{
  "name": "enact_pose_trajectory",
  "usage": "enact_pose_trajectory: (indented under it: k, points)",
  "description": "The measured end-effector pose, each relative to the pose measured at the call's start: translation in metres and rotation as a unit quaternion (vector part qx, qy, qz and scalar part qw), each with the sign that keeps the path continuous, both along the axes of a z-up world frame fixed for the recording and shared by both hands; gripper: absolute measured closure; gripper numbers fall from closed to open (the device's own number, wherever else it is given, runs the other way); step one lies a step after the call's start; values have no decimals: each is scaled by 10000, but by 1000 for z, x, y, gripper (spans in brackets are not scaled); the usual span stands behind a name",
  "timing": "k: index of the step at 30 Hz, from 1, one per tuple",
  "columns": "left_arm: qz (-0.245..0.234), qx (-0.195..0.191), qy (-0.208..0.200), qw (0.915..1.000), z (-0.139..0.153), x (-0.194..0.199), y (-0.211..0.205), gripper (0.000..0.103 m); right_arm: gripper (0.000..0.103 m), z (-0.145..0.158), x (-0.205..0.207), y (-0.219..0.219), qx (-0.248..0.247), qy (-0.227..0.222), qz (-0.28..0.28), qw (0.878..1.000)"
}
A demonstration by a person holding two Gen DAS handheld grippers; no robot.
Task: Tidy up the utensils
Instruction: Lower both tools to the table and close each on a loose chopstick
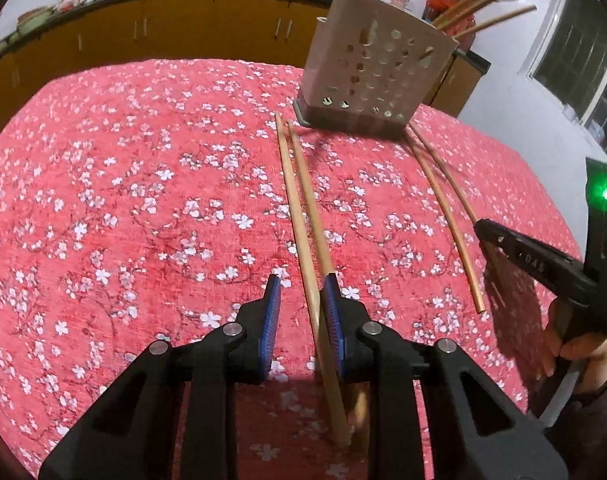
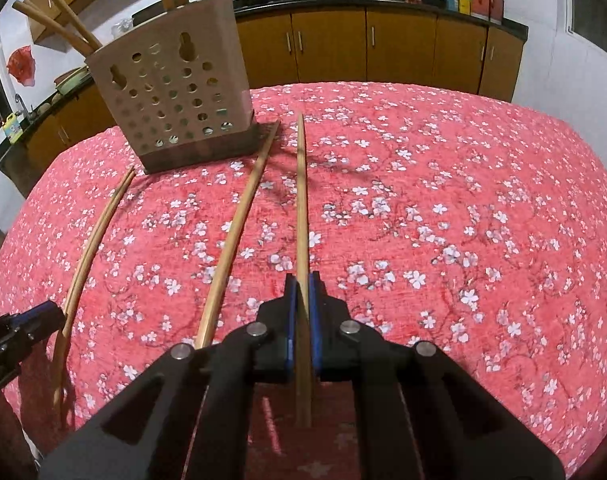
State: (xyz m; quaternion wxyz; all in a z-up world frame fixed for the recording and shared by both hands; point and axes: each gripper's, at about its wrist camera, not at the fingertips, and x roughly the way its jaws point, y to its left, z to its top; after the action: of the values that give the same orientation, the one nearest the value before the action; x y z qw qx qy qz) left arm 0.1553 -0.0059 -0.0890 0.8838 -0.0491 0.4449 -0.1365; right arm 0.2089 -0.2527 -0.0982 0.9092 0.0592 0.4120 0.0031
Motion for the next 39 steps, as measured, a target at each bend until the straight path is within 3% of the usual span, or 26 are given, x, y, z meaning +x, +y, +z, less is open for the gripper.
enact_pose_trajectory:
  k: [12, 16, 21, 28, 33, 39]
  points:
    - [41, 697, -129, 9975, -1, 8, -17, 83, 94, -2, -2, 6, -183, -34, 48, 9998]
    - [121, 894, -144, 9958, -2, 15, -17, 94, 94, -3, -1, 4, -144, -36, 75, 9999]
    - [397, 976, -77, 9944, -1, 37, 3, 95, 95, -3, 11, -2, -166, -41, 9, 9999]
    - [766, 587, -108, 9953, -1, 61, 36, 95, 95, -4, 34, -11, -65, -51, -135, 9999]
    - [778, 752, -280, 9937, 0, 57, 32, 94, 95, -4, 38, -13, 17, -55, -140, 9999]
    - [833, 436, -242, 9953, 0, 59, 36, 94, 95, -5, 38, -16, 100, -66, -139, 9998]
